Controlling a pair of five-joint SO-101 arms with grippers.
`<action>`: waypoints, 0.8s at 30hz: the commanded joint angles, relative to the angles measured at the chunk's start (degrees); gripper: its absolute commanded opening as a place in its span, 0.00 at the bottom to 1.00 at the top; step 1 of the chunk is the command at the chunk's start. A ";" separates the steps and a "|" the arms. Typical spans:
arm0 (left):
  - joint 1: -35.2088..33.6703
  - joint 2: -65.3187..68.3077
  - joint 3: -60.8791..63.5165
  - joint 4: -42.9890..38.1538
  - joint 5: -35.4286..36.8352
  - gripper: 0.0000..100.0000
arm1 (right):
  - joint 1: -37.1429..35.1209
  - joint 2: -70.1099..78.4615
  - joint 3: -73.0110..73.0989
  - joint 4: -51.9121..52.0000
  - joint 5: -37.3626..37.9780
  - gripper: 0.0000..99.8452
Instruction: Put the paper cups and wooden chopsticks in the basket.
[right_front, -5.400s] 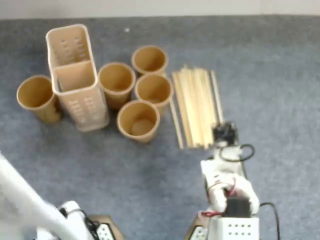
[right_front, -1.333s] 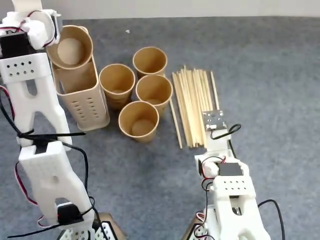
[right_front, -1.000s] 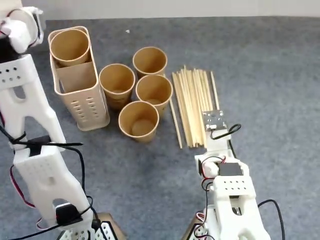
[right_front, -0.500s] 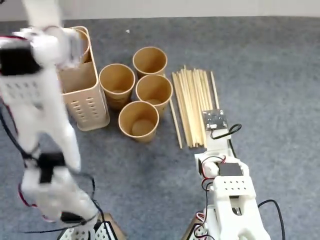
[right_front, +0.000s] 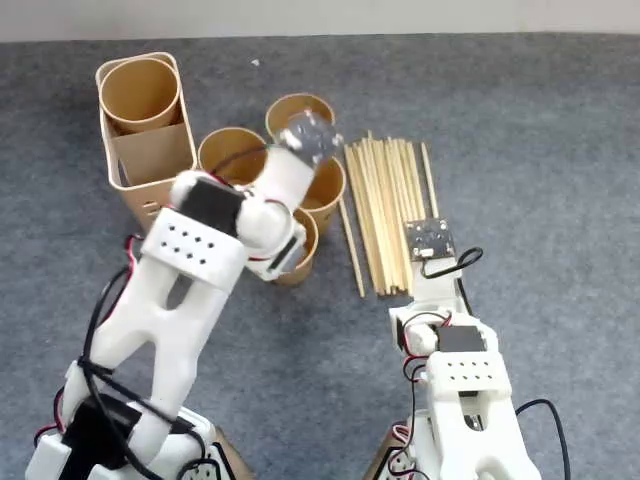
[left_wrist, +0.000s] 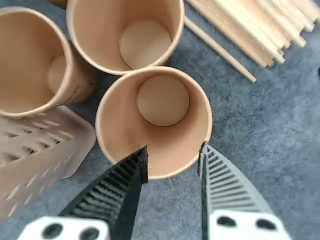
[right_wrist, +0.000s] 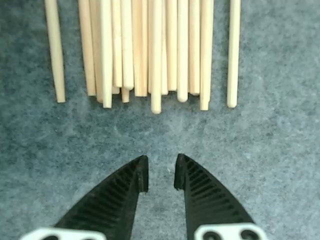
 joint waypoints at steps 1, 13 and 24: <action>0.84 -1.98 4.26 -5.98 -1.05 0.19 | 0.04 0.13 -0.13 -0.75 -0.18 0.11; 0.57 -2.15 12.97 -17.85 -1.05 0.19 | 0.04 0.13 -0.13 -0.75 -0.18 0.11; -2.77 -1.98 -12.53 2.20 -0.79 0.19 | 0.04 0.13 -0.13 -0.75 -0.18 0.11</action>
